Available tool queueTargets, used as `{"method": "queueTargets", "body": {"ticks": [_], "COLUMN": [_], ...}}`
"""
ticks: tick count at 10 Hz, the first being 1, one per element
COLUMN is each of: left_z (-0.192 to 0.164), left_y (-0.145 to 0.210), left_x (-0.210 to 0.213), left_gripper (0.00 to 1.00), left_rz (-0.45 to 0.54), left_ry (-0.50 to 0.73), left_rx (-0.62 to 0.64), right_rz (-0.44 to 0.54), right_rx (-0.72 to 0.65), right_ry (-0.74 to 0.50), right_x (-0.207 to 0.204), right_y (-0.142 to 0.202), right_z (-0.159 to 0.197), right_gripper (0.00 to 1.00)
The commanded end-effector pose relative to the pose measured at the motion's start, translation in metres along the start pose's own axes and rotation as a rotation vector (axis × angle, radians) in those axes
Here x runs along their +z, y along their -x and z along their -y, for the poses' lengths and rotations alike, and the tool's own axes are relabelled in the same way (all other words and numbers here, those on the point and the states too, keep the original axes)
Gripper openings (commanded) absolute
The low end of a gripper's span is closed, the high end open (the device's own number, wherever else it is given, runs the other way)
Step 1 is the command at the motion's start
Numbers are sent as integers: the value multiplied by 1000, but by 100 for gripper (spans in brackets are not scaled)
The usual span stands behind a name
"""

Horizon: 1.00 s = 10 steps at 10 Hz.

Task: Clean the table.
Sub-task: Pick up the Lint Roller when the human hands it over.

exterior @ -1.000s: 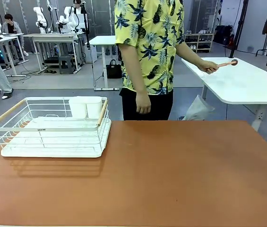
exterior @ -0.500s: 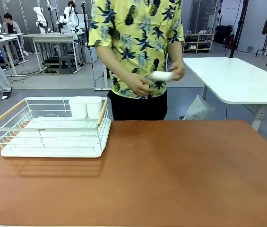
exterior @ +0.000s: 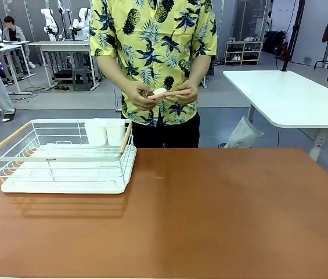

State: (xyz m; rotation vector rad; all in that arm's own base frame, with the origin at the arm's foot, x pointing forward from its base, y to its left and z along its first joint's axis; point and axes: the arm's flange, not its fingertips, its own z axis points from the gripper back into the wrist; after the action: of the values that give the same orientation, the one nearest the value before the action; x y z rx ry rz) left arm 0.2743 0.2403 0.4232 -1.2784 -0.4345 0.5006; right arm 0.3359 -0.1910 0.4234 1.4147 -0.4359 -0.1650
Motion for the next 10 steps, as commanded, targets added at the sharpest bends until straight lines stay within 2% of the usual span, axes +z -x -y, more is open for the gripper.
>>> {"method": "queueTargets", "body": {"ticks": [1, 10], "left_z": [-1, -1], "left_y": [3, 3], "left_x": [3, 3], "left_gripper": [100, 100], "left_rz": [-10, -10], "left_ry": [7, 7], "left_rx": [-12, -12], "right_rz": [3, 3], "right_rx": [11, 11], "right_ry": [-13, -13], "right_x": [0, 0], "right_y": [-1, -1], "right_z": [-3, -3], "right_gripper": [100, 100]}}
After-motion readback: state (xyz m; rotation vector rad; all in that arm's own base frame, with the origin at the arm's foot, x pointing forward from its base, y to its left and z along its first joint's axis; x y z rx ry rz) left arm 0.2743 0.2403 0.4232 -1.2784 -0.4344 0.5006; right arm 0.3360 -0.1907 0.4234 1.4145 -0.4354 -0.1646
